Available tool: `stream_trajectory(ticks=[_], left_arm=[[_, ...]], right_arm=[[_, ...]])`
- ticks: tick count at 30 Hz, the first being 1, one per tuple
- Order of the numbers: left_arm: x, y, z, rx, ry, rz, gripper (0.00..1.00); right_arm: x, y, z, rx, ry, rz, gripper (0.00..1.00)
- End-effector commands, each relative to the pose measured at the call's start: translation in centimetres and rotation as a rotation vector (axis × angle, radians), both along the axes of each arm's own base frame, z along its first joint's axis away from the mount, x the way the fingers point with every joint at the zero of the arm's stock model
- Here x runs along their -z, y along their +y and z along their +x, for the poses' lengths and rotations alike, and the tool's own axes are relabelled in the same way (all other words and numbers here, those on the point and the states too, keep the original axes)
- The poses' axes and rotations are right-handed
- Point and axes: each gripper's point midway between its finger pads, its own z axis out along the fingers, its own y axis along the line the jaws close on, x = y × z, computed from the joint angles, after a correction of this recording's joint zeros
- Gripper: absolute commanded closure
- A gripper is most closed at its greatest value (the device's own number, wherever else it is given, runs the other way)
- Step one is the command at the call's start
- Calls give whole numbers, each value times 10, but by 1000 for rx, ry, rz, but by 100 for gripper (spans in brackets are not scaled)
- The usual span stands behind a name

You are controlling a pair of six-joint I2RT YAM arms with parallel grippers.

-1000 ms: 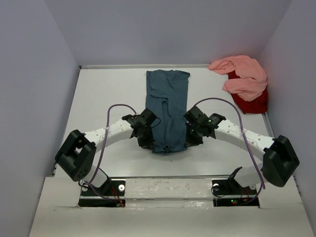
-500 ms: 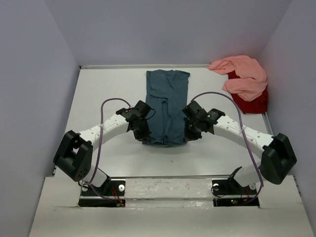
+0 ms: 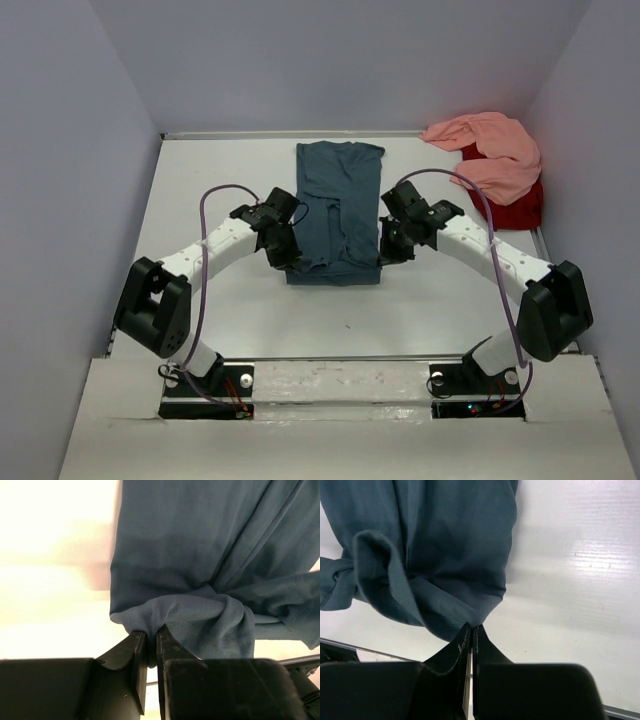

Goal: Fold and stack the t-shirts
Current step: Fold the folded rectangular tshirt in 1/3 of the way

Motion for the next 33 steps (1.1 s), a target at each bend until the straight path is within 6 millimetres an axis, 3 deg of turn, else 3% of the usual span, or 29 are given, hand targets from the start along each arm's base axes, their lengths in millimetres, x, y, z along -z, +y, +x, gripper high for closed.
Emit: stream_trajectory(ticks=[1, 33], left_arm=[[-9, 8, 17, 4, -35, 32, 81], [-16, 5, 104, 18, -68, 72, 81]], right_arm=[[-16, 5, 19, -56, -49, 24, 100], [-29, 6, 98, -113, -79, 53, 100]])
